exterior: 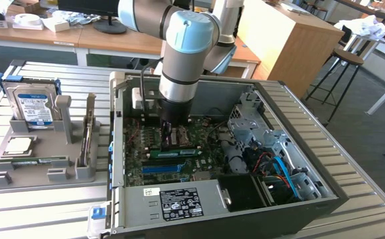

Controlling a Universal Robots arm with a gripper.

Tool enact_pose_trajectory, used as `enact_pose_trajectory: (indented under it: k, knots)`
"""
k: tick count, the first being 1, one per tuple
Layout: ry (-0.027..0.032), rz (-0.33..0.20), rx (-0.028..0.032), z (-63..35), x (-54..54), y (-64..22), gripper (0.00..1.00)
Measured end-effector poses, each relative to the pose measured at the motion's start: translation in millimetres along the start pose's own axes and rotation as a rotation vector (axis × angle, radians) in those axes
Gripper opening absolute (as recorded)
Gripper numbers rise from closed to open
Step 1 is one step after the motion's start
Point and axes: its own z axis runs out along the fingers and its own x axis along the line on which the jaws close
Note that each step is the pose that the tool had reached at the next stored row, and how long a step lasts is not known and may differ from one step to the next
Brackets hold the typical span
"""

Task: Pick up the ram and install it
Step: 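Press down the ram until it locks into place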

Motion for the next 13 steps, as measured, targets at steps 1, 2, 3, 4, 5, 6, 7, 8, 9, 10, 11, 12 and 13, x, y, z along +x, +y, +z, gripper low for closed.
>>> enact_pose_trajectory:
  k: [1, 2, 3, 4, 5, 6, 7, 8, 9, 10, 11, 12, 13]
  knots:
    - [0.0000, 0.000, 0.0000, 0.0, 0.0, 0.0, 0.10]
    - [0.0000, 0.000, 0.0000, 0.0, 0.0, 0.0, 0.10]
    - [-0.0001, 0.000, 0.0000, 0.1, 0.0, 0.0, 0.10]
    - [0.0000, 0.000, -0.0001, 0.1, 0.0, 0.0, 0.10]
    - [0.0000, 0.000, -0.0001, 0.3, 0.0, 0.0, 0.10]
    - [0.0000, 0.000, -0.0001, 0.4, 0.0, 0.0, 0.10]
    - [-0.0001, 0.000, 0.0000, 0.4, 0.0, 0.0, 0.10]
    - [-0.0001, 0.000, -0.0001, 0.4, 0.0, 0.0, 0.10]
    - [-0.0001, 0.000, 0.0000, 0.5, 0.0, 0.0, 0.10]
    - [-0.0001, 0.000, 0.0000, 0.5, 0.0, 0.0, 0.10]
    - [-0.0001, 0.000, 0.0001, 0.5, 0.0, 0.0, 0.10]
    - [-0.0001, 0.000, 0.0000, 0.5, 0.0, 0.0, 0.10]
    - [0.0000, 0.000, 0.0000, 0.5, 0.0, 0.0, 0.10]
